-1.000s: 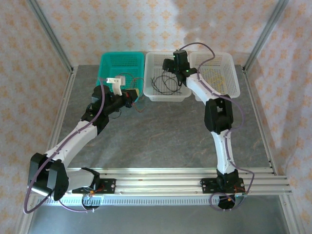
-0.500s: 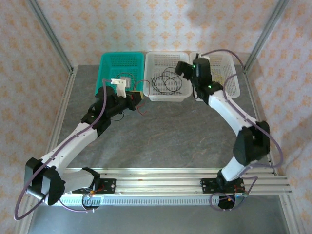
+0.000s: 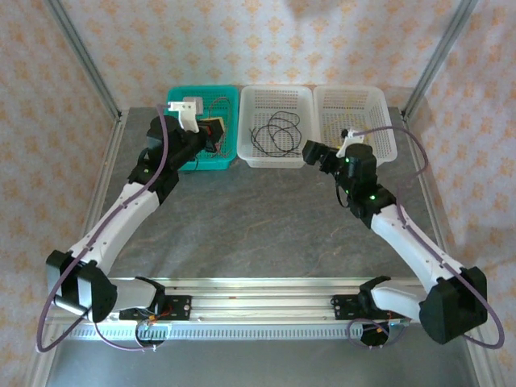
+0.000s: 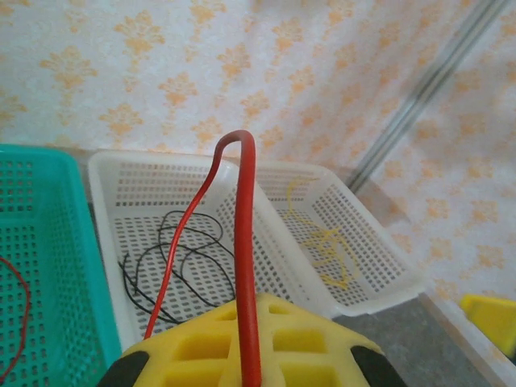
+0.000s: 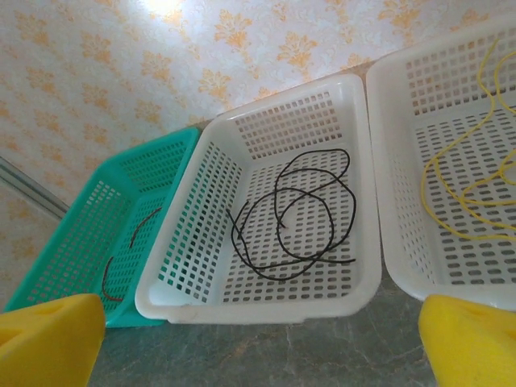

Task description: Untangle the cables

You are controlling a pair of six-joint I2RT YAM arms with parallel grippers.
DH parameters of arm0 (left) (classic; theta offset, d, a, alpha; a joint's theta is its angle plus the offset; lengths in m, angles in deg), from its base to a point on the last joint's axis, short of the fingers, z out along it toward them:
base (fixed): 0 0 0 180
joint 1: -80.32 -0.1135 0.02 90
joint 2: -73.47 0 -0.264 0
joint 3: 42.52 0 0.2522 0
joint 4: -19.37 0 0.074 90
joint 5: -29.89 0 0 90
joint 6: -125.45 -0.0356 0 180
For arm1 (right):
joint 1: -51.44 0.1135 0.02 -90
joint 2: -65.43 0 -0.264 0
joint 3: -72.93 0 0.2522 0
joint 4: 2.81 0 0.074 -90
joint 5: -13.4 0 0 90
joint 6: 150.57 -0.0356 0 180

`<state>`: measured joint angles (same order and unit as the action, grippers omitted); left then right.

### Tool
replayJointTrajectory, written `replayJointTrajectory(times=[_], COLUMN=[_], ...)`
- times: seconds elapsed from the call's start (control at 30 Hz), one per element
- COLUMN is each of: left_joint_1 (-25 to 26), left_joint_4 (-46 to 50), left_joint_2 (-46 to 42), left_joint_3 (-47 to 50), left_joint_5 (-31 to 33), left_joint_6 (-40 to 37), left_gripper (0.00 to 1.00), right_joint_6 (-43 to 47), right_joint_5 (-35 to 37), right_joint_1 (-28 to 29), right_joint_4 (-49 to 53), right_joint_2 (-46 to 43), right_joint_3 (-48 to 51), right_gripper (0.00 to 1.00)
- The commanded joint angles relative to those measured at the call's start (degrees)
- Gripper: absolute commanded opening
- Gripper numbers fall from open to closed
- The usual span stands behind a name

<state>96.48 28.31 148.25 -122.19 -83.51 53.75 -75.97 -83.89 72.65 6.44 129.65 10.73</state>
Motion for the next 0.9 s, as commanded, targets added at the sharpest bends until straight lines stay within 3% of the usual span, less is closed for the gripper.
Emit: replayJointTrajectory(times=[0.0,0.37,0.87], left_joint_1=[-1.15,-5.81,-12.79], left_joint_4=[1.42,0.86,3.54], left_joint_2=[1.93,8.86,26.75], left_joint_3=[-4.5,-10.55,-23.02], left_joint_5=[0.99,0.89,-1.04], left_joint_6=[-2.43,-3.28,-4.11], left_gripper=[0.0,0.0,0.0], right_joint_6=[-0.28,-1.65,4.42], right_joint_5=[1.36,0.15,-4.36], right_joint_1=[-0.03,0.01,-0.03], right_joint_4=[-4.4,-13.84,-7.77], right_joint_2=[-1.96,-2.88,-4.38], right_joint_3=[3.97,13.27,11.6], right_gripper=[1.0,1.0,1.0])
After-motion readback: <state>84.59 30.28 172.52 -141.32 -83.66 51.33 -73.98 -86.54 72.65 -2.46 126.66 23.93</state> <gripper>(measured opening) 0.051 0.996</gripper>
